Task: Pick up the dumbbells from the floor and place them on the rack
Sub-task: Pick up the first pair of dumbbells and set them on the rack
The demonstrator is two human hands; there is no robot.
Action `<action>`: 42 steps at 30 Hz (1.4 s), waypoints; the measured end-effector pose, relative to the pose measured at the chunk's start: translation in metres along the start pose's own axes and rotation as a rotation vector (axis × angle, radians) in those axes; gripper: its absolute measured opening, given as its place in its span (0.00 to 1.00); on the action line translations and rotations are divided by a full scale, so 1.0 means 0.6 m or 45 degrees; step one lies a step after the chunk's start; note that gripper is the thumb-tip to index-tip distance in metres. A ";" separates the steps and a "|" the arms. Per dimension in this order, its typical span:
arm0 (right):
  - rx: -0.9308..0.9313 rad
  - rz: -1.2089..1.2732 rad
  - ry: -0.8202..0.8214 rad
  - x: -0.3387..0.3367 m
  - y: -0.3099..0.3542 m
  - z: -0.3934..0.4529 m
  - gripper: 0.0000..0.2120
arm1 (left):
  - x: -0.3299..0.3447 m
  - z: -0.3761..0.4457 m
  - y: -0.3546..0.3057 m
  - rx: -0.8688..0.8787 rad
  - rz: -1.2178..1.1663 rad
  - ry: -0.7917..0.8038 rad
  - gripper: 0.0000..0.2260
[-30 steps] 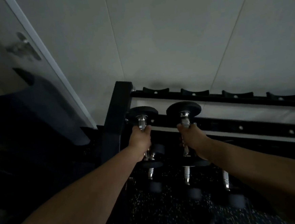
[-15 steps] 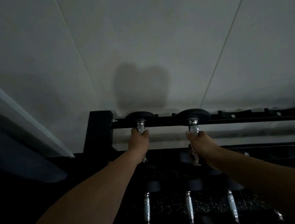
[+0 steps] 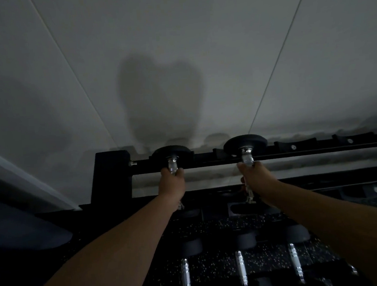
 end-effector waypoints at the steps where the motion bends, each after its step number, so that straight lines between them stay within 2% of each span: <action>1: 0.009 0.005 -0.005 0.000 -0.001 0.005 0.19 | -0.001 0.003 0.001 -0.010 -0.001 -0.003 0.20; 7: 0.063 0.045 -0.017 0.006 -0.018 0.030 0.18 | 0.003 0.011 0.005 -0.052 0.002 0.021 0.21; 15: 0.037 -0.205 -0.012 0.016 -0.036 0.052 0.20 | -0.005 0.016 0.005 -0.065 0.123 0.075 0.20; 29: 0.053 -0.283 -0.050 0.008 -0.054 0.077 0.25 | 0.010 0.006 0.001 -0.030 0.083 0.056 0.18; 34: 0.108 -0.317 -0.041 0.011 -0.049 0.077 0.25 | 0.007 0.002 -0.001 -0.035 0.068 0.050 0.20; 37: 0.100 -0.324 -0.050 0.011 -0.040 0.074 0.22 | 0.005 -0.003 -0.005 -0.035 0.057 0.028 0.21; 39: 0.082 -0.323 -0.047 0.010 -0.035 0.071 0.18 | 0.003 -0.007 -0.008 -0.030 0.084 0.006 0.22; 42: 0.040 -0.416 -0.063 0.005 -0.028 0.058 0.19 | 0.000 -0.018 -0.016 -0.011 0.159 -0.049 0.27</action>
Point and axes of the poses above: each hand's wrist, its own z-axis towards the middle knuckle, its own x-axis out of the palm, y = z × x, the point moved 6 cm from there along z, towards the middle knuckle, and after that the axes turned 1 degree about z, right-handed, at the moved point
